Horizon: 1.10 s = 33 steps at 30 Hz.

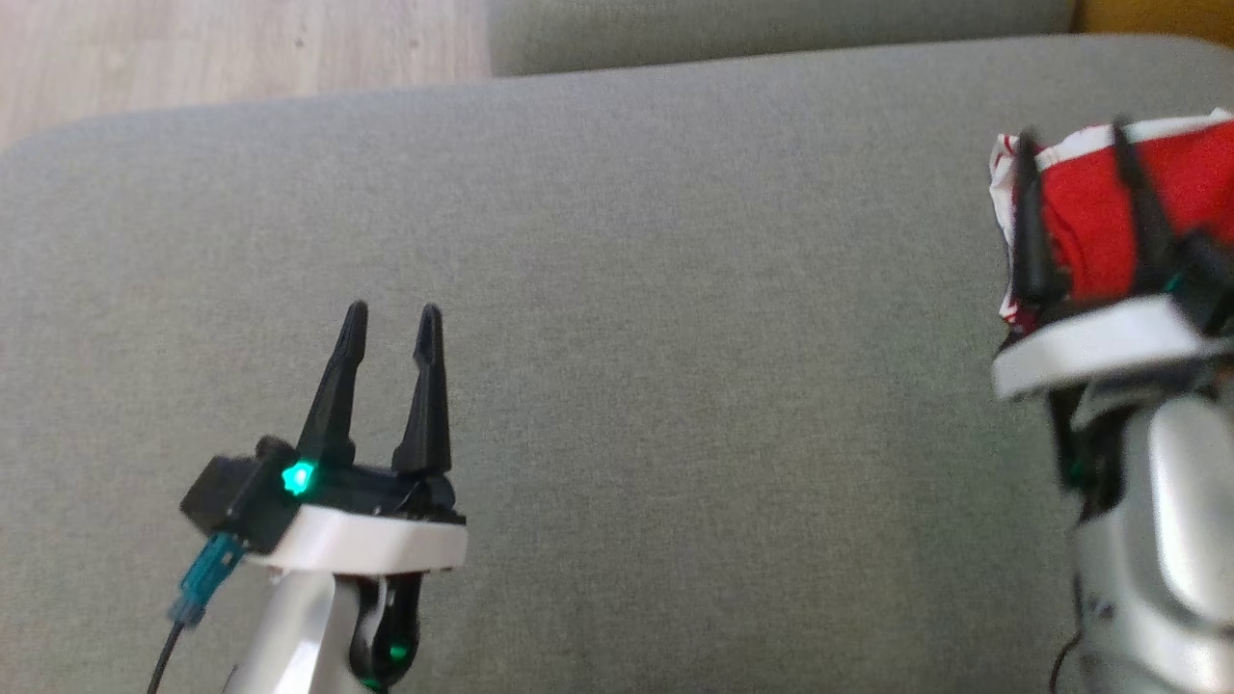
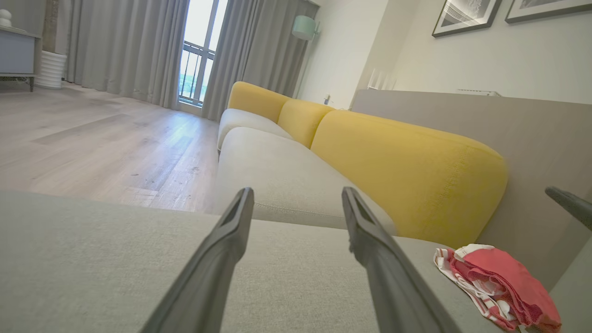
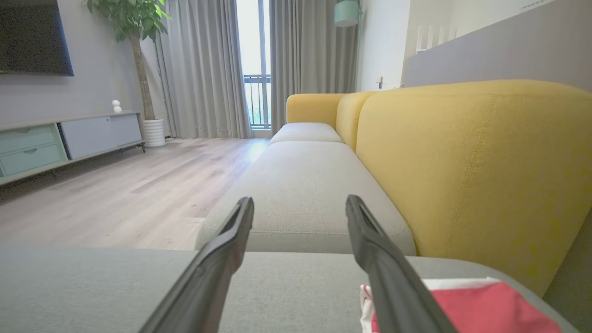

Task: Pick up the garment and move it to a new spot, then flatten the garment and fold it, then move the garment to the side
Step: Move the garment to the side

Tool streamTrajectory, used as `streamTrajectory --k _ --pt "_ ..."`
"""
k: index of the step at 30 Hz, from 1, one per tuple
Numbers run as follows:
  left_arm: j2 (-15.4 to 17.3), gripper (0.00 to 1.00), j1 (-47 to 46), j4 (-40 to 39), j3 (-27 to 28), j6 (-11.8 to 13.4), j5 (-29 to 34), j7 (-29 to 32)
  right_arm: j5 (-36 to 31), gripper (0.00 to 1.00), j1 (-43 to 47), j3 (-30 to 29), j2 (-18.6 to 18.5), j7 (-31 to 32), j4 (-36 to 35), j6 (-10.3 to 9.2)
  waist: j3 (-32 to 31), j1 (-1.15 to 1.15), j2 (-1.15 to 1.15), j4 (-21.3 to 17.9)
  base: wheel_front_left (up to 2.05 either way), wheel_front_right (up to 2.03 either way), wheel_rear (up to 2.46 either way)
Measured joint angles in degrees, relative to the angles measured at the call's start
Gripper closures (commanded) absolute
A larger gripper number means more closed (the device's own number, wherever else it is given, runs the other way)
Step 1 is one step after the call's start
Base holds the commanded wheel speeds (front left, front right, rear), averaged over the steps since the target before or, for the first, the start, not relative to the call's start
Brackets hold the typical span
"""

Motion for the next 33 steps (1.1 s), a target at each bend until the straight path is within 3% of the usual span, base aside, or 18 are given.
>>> streamTrajectory --k 5,13,33 --pt "-0.6 0.0 3.2 0.4 2.0 0.0 0.0 0.0 2.7 0.0 7.2 0.9 2.3 -5.2 -0.2 0.0 -2.8 0.0 0.0 0.6 0.0 0.0 0.0" --pt "-1.1 0.0 8.1 1.9 3.2 0.0 -1.3 0.0 8.3 0.0 15.4 4.6 2.6 -10.5 3.9 0.0 -6.2 0.0 0.0 1.2 0.0 0.0 0.0" --pt "-1.1 0.0 8.8 2.2 4.7 0.0 -1.4 0.0 10.4 0.0 16.3 5.8 2.7 -11.3 4.0 0.0 -6.3 0.02 0.0 1.6 0.0 0.0 0.0"
